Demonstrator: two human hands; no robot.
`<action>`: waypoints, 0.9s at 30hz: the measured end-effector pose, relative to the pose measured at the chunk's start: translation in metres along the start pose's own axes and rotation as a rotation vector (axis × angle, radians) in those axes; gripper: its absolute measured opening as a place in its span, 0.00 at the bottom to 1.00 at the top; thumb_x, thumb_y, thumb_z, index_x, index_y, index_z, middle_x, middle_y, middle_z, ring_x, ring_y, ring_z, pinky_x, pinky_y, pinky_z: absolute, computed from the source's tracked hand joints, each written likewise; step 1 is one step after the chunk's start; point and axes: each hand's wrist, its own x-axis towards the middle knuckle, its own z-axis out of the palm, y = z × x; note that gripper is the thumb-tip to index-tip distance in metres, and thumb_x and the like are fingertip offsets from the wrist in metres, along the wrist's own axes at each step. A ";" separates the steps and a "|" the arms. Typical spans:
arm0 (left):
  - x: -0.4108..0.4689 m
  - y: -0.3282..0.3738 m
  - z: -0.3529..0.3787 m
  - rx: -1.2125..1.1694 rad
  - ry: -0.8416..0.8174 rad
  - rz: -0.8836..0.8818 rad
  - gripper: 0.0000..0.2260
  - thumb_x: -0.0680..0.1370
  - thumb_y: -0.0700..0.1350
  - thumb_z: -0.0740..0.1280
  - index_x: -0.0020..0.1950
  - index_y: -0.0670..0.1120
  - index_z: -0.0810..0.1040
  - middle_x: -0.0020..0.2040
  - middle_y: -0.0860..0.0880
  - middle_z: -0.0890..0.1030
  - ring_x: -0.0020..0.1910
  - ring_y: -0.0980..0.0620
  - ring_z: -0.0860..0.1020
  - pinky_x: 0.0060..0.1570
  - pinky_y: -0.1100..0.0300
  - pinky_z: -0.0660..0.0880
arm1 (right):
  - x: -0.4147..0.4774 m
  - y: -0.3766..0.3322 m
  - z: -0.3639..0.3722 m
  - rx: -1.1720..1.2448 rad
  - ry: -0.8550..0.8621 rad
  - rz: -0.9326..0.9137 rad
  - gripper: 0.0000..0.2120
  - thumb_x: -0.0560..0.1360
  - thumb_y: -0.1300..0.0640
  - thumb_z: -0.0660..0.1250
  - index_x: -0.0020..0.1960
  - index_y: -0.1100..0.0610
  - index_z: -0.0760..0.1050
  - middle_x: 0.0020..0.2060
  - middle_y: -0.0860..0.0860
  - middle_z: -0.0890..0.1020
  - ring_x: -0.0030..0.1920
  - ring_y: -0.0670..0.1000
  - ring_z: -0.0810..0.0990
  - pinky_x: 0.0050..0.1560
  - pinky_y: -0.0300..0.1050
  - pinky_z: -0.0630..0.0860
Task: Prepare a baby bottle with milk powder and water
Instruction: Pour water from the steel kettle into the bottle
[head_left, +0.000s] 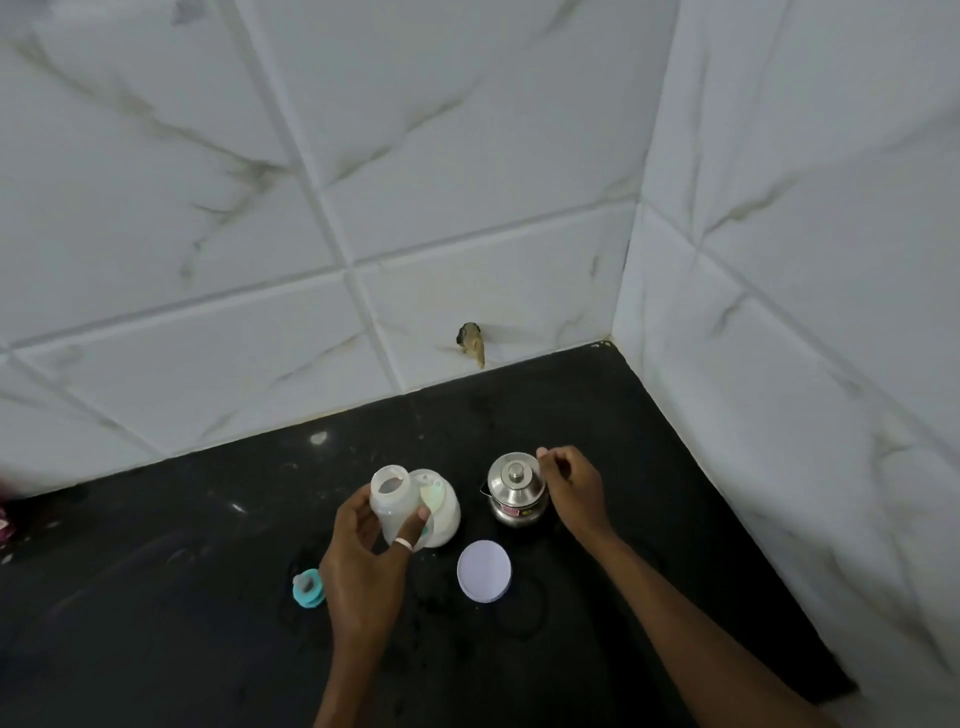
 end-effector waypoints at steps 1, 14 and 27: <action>0.001 0.001 0.003 0.001 0.000 -0.007 0.27 0.71 0.46 0.81 0.67 0.52 0.77 0.59 0.55 0.85 0.58 0.55 0.83 0.60 0.48 0.81 | 0.001 0.002 0.000 -0.005 0.007 0.010 0.12 0.80 0.48 0.70 0.42 0.55 0.77 0.40 0.50 0.82 0.42 0.48 0.82 0.44 0.42 0.77; -0.002 0.002 0.025 0.076 -0.030 0.004 0.28 0.71 0.49 0.81 0.68 0.52 0.75 0.61 0.55 0.84 0.59 0.57 0.83 0.61 0.50 0.81 | 0.014 0.007 0.001 -0.073 -0.047 0.055 0.25 0.80 0.43 0.69 0.31 0.56 0.67 0.28 0.50 0.72 0.29 0.44 0.70 0.33 0.41 0.68; -0.018 -0.006 0.019 0.072 0.006 -0.018 0.28 0.71 0.48 0.81 0.68 0.52 0.75 0.62 0.54 0.83 0.61 0.56 0.82 0.62 0.49 0.81 | 0.013 0.004 0.014 0.308 -0.043 0.284 0.23 0.78 0.45 0.72 0.33 0.59 0.73 0.28 0.54 0.72 0.32 0.50 0.71 0.37 0.46 0.69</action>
